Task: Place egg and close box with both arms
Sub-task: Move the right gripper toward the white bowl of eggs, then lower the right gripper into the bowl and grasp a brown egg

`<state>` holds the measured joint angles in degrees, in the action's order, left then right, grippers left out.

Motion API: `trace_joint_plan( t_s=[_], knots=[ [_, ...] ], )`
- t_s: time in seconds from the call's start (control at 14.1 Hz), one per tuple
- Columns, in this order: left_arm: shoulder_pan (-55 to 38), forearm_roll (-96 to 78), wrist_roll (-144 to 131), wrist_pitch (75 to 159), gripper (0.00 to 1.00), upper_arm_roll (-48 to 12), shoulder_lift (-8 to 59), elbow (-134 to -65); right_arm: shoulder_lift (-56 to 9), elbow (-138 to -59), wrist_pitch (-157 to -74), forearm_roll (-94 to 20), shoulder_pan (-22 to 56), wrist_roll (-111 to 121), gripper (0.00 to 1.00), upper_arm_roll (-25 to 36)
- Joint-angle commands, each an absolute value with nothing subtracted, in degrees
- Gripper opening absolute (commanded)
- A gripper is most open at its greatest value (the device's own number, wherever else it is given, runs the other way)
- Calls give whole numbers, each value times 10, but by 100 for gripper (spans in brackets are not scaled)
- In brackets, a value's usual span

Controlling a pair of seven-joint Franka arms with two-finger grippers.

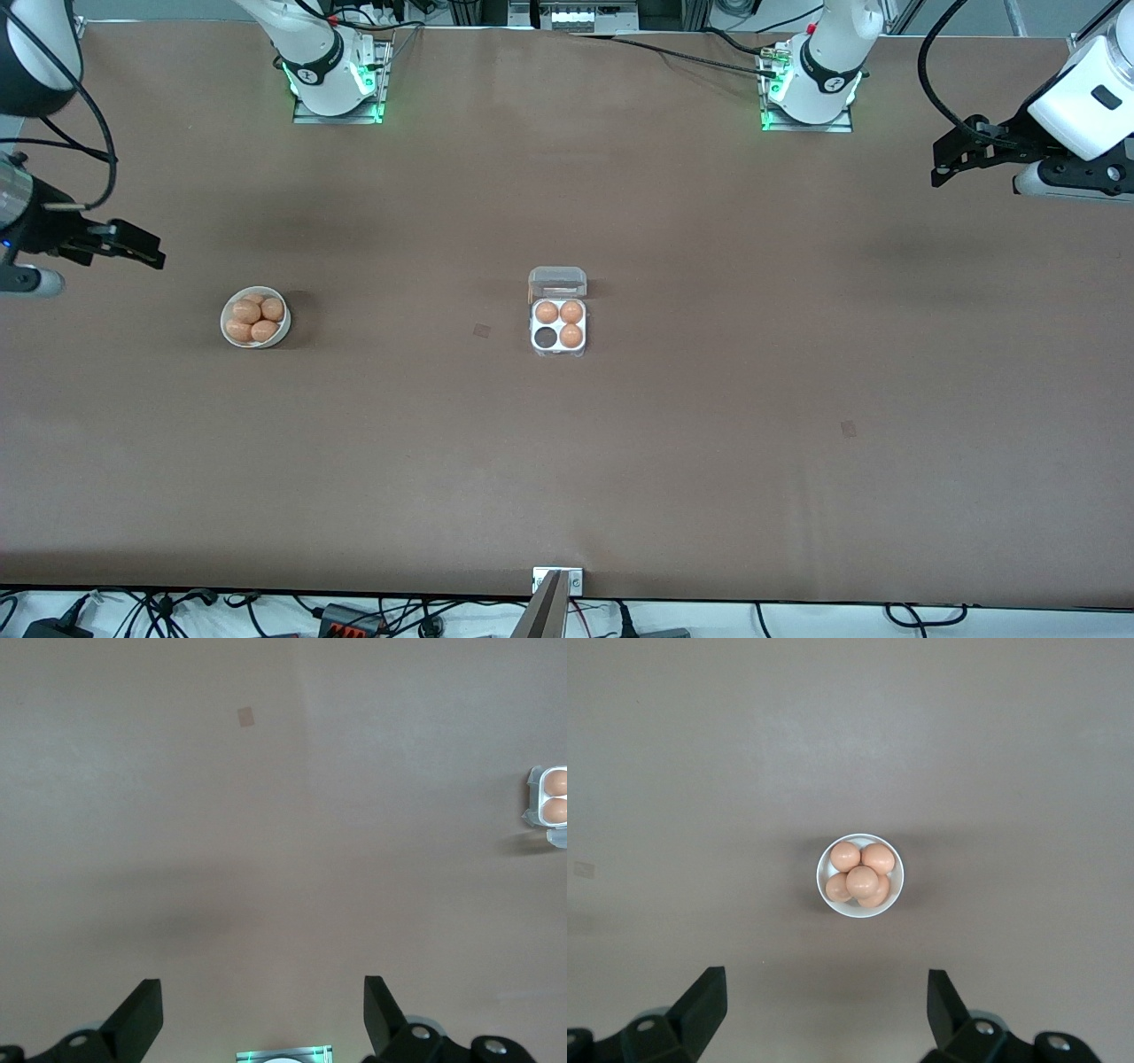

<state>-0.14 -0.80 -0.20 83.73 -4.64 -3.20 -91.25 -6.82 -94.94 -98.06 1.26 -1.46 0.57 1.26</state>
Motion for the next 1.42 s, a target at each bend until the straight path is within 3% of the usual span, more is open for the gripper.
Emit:
trace_joint_plan(
  t_s=[0.0, 0.5, 0.92, 1.35],
  knots=[
    [0, 2, 4, 831, 100, -50, -32, -914, -99, -950, -1000, 14, -23, 10, 100, 9],
    [1, 3, 8, 831, 100, -50, -31, -914, -151, -1027, -1062, 15, -27, 1, 100, 11],
    [1, 3, 5, 833, 100, -50, -25, -914, -239, -1027, -1080, 17, -40, 11, 100, 12],
    [1, 2, 8, 836, 100, -49, -23, -914, -287, -1027, -1115, 13, -47, 11, 100, 12]
  ],
)
